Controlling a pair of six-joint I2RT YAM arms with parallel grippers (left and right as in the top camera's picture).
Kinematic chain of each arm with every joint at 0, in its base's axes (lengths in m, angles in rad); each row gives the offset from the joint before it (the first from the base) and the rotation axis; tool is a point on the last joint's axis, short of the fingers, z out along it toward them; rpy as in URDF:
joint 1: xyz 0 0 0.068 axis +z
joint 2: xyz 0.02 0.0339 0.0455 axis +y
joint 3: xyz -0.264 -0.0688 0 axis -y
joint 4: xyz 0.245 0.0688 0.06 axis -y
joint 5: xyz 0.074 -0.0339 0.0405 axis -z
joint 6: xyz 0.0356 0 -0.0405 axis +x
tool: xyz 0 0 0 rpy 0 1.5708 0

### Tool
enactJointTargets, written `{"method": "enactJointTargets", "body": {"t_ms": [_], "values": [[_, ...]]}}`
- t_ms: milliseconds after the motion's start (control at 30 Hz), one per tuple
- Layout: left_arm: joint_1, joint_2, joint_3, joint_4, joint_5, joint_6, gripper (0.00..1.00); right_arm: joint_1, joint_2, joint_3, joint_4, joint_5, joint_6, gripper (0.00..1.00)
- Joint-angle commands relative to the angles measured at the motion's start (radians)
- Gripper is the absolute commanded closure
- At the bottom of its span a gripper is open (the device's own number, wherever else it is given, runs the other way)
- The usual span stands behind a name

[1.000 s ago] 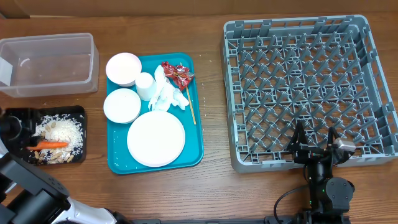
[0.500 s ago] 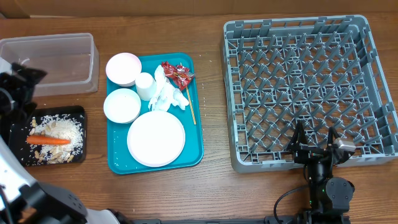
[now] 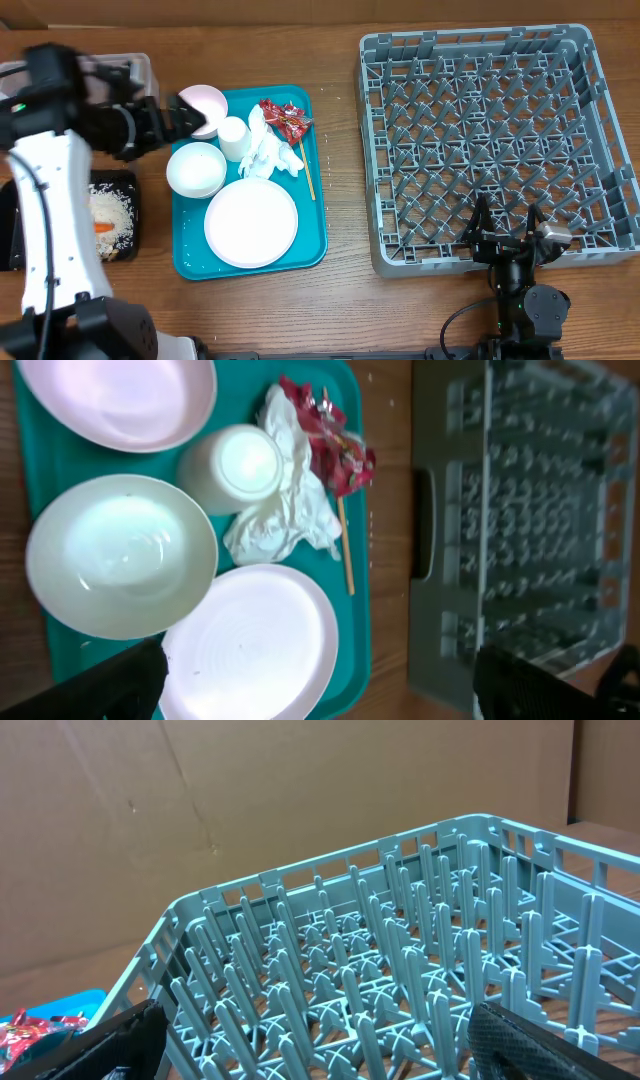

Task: Sort waste into correct bins and load items into the dishwasher rack
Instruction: 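Move the left gripper back over the teal tray toward the white tissue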

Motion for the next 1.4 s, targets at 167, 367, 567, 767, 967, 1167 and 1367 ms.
{"method": "enactJointTargets", "body": {"t_ms": [167, 367, 567, 767, 967, 1167, 1367], "values": [[-0.195, 0.169, -0.009, 0.002, -0.514, -0.398, 0.0, -0.005, -0.01, -0.01, 0.003, 0.01, -0.005, 0.0], [-0.172, 0.221, -0.009, 0.006, -0.629, -0.554, 0.0, -0.005, -0.01, -0.01, 0.003, 0.01, -0.005, 0.0], [-0.085, 0.226, -0.009, 0.002, -0.678, -0.597, 0.0, -0.005, -0.01, -0.01, 0.003, 0.01, -0.005, 0.0], [-0.051, 0.252, -0.01, 0.011, -0.679, -0.561, 0.0, -0.005, -0.01, -0.01, 0.003, 0.01, -0.005, 0.0], [-0.043, 0.312, -0.01, 0.055, -0.634, -0.46, 0.0, -0.005, -0.01, -0.01, 0.003, 0.01, -0.005, 0.0], [-0.046, 0.353, -0.01, 0.053, -0.537, -0.346, 0.0, -0.005, -0.01, -0.01, 0.003, 0.01, -0.005, 0.0], [-0.046, 0.267, -0.009, 0.057, -0.518, -0.361, 0.0, -0.005, -0.01, -0.01, 0.003, 0.01, -0.005, 0.0]]}}
